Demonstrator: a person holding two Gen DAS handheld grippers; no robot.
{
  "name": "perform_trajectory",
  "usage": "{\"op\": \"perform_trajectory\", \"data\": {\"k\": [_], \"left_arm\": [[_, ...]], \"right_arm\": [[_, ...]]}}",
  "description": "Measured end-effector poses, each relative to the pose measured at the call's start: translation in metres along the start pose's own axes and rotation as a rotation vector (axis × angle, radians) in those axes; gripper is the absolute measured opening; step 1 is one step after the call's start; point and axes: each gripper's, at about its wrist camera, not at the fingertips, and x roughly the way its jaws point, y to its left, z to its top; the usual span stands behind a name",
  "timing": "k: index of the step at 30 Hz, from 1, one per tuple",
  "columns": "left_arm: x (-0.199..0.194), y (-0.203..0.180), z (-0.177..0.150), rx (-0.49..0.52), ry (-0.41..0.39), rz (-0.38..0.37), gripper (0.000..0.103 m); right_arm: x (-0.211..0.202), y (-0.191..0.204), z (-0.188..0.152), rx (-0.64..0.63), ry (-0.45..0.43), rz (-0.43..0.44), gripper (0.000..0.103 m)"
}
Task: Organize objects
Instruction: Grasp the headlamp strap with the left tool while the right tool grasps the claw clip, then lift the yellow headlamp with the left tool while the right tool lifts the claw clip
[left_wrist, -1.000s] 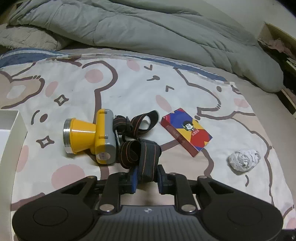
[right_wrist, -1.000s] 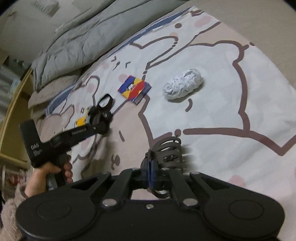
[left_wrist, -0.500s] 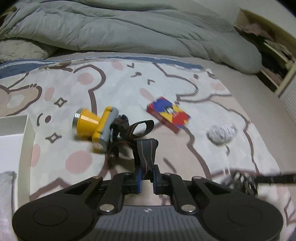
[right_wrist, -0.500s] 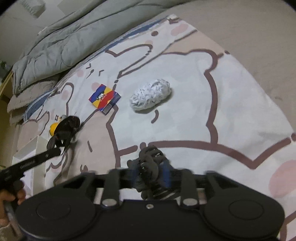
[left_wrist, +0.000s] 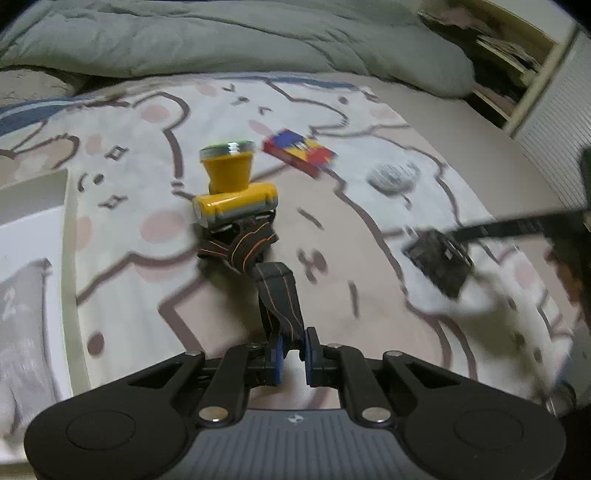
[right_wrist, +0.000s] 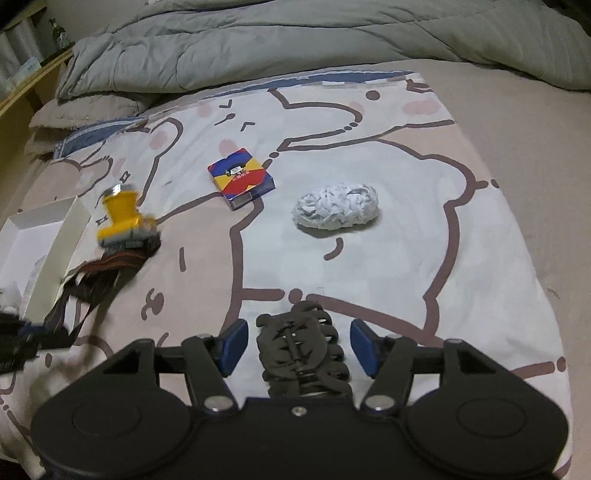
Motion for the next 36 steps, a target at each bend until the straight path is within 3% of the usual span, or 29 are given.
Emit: {"op": "perform_trajectory", "data": {"k": [14, 17, 21, 26, 29, 33, 36], "left_arm": [[-0.037, -0.038, -0.056, 0.185, 0.112, -0.209, 0.010], [-0.042, -0.046, -0.063, 0.231, 0.139, -0.221, 0.011], [-0.041, -0.044, -0.060, 0.228, 0.135, -0.146, 0.023], [-0.039, -0.035, -0.047, 0.163, 0.079, -0.038, 0.061], [-0.041, -0.035, -0.038, 0.136, -0.003, 0.037, 0.068], [-0.044, -0.045, -0.033, 0.168, -0.123, 0.213, 0.070], [-0.038, -0.051, -0.033, 0.177, -0.175, 0.260, 0.069]], "right_arm": [[0.001, 0.010, 0.004, -0.011, 0.002, 0.003, 0.062], [0.001, 0.014, 0.004, -0.023, 0.006, 0.009, 0.062], [0.001, 0.016, 0.004, -0.027, 0.007, 0.012, 0.062], [0.001, 0.015, 0.003, -0.029, 0.010, 0.010, 0.062], [0.001, 0.013, 0.002, -0.026, 0.010, 0.014, 0.062], [-0.001, 0.010, 0.000, -0.021, 0.007, 0.023, 0.062], [-0.001, 0.008, -0.002, -0.020, 0.002, 0.027, 0.062]]}}
